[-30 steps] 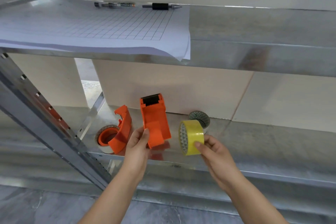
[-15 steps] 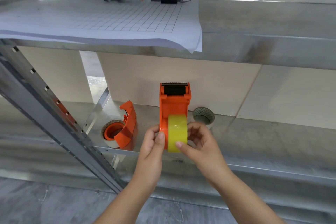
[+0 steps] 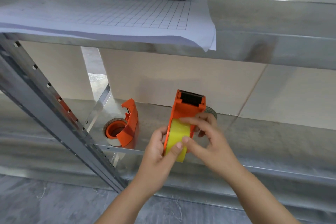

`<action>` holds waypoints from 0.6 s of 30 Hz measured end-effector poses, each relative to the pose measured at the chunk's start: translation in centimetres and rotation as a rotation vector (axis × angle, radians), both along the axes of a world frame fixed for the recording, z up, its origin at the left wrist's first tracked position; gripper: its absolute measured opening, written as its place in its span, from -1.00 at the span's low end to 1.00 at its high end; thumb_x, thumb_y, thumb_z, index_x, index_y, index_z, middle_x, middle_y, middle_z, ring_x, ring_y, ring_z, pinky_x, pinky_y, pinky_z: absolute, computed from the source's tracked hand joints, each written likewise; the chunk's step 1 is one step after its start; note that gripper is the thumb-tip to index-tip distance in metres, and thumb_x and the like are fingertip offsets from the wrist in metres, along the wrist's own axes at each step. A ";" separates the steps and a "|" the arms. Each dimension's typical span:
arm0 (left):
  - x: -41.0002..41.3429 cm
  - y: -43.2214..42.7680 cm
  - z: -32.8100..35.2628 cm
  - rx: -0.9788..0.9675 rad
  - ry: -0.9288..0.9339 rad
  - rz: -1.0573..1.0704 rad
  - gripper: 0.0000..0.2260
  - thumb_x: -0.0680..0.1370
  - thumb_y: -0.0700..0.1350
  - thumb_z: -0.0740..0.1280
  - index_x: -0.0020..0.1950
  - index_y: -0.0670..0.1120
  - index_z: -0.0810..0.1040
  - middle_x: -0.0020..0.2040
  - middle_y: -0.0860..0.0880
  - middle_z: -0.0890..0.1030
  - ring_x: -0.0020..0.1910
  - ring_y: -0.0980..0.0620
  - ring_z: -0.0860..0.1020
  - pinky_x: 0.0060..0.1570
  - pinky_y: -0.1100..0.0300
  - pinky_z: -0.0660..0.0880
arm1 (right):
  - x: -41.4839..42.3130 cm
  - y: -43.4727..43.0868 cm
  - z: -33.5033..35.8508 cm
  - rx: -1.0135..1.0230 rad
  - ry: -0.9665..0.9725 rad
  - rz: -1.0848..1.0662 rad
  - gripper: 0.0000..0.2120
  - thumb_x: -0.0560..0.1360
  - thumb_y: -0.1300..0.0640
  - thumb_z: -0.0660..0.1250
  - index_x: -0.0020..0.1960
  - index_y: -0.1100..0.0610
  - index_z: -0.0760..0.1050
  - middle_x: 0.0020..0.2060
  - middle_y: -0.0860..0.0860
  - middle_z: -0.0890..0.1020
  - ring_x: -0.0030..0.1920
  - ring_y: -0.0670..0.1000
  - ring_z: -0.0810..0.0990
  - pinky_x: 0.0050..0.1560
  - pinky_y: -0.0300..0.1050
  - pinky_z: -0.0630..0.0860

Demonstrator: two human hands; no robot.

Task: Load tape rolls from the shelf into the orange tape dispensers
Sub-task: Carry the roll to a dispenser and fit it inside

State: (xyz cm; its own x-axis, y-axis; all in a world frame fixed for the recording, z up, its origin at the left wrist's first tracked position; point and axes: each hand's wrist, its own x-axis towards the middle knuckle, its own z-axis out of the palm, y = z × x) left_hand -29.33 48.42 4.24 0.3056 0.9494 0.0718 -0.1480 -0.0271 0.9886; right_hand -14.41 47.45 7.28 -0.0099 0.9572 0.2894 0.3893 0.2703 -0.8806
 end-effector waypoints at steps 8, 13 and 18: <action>0.5 -1.0 -0.5 0.053 0.087 0.035 -0.49 0.18 0.01 0.54 0.06 0.06 0.45 -0.14 0.15 0.63 -0.21 0.19 0.60 -0.27 0.31 0.52 | -0.4 1.1 0.1 0.345 -0.293 -0.132 -0.84 0.43 0.10 0.33 -0.22 0.16 0.63 -0.26 -0.08 0.57 -0.20 -0.13 0.52 -0.21 -0.21 0.47; 1.1 -1.3 -1.2 0.070 0.264 0.229 -0.53 0.09 0.04 0.53 -0.07 0.14 0.46 -0.18 0.16 0.62 -0.33 0.20 0.58 -0.32 0.31 0.50 | -0.1 1.7 0.2 0.253 -0.271 -0.187 -0.90 0.42 0.17 0.38 -0.25 0.16 0.61 -0.30 -0.06 0.54 -0.25 -0.13 0.51 -0.26 -0.30 0.43; 0.3 -1.8 -1.4 0.139 0.391 0.191 -0.54 0.17 -0.03 0.50 -0.03 0.24 0.41 -0.11 0.20 0.59 -0.31 0.17 0.58 -0.39 0.37 0.49 | 1.3 2.3 1.3 0.161 -0.151 -0.285 -0.87 0.41 0.20 0.37 -0.31 0.11 0.60 -0.37 -0.15 0.51 -0.27 -0.12 0.50 -0.29 -0.41 0.34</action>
